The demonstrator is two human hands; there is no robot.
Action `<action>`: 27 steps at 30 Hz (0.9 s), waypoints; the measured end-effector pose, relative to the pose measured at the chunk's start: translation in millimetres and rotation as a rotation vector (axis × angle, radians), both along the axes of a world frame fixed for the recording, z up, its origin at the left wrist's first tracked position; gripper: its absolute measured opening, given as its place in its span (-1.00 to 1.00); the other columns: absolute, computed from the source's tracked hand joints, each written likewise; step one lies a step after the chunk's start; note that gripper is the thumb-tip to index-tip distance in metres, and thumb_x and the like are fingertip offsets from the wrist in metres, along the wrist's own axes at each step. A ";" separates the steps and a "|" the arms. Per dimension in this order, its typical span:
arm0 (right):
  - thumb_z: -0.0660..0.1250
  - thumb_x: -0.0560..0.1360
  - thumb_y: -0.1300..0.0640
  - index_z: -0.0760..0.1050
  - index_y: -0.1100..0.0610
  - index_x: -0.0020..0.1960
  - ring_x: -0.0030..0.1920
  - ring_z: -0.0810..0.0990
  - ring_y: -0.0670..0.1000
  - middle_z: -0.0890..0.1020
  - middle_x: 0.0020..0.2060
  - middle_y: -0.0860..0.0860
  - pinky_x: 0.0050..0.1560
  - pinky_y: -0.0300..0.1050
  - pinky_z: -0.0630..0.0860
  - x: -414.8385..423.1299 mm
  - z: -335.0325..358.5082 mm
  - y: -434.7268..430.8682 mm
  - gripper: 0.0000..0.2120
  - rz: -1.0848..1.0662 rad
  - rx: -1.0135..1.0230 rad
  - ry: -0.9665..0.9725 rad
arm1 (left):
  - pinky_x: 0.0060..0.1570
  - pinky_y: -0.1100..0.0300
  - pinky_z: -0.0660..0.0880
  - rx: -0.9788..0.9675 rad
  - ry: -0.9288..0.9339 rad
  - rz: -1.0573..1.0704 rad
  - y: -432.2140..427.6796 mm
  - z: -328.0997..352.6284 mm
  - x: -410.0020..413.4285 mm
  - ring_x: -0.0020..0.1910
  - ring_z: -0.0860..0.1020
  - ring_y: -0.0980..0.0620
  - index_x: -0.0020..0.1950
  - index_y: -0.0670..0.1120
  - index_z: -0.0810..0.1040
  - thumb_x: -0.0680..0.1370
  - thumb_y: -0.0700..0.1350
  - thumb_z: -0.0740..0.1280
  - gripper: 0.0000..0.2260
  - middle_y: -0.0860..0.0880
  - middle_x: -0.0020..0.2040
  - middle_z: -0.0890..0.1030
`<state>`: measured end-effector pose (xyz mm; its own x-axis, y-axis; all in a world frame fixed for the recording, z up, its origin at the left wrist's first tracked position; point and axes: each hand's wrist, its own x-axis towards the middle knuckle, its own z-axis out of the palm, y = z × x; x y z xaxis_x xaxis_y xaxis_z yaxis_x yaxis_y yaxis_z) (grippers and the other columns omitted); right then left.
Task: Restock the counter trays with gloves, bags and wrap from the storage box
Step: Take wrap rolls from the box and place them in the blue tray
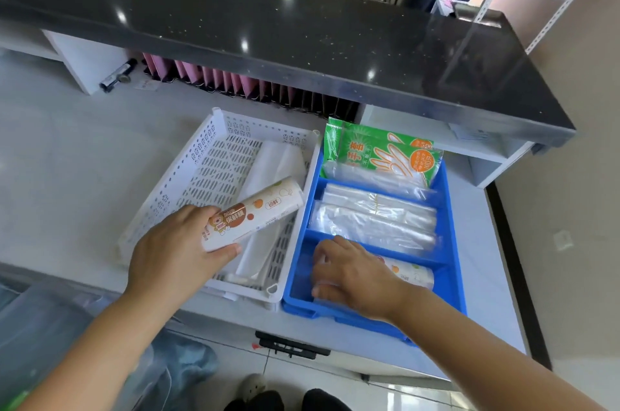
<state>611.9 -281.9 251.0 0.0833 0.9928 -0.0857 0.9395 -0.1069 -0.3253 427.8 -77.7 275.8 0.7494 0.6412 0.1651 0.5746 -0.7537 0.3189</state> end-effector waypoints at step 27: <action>0.49 0.19 0.17 0.38 -0.07 0.06 0.10 0.60 0.02 0.63 0.04 -0.03 0.11 0.05 0.52 33.5 111.0 -118.0 -0.49 -0.988 1.043 0.458 | -0.07 0.22 0.35 -0.078 0.250 -0.813 -110.9 -38.9 120.4 0.01 0.43 0.04 0.24 0.09 0.45 0.29 0.12 0.44 -0.46 0.06 0.01 0.46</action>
<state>645.4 -399.9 362.0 0.8978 0.1853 0.3996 0.4288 -0.1602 -0.8891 548.2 -188.6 236.9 0.9900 -0.1096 -0.0891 -0.0753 -0.9433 0.3232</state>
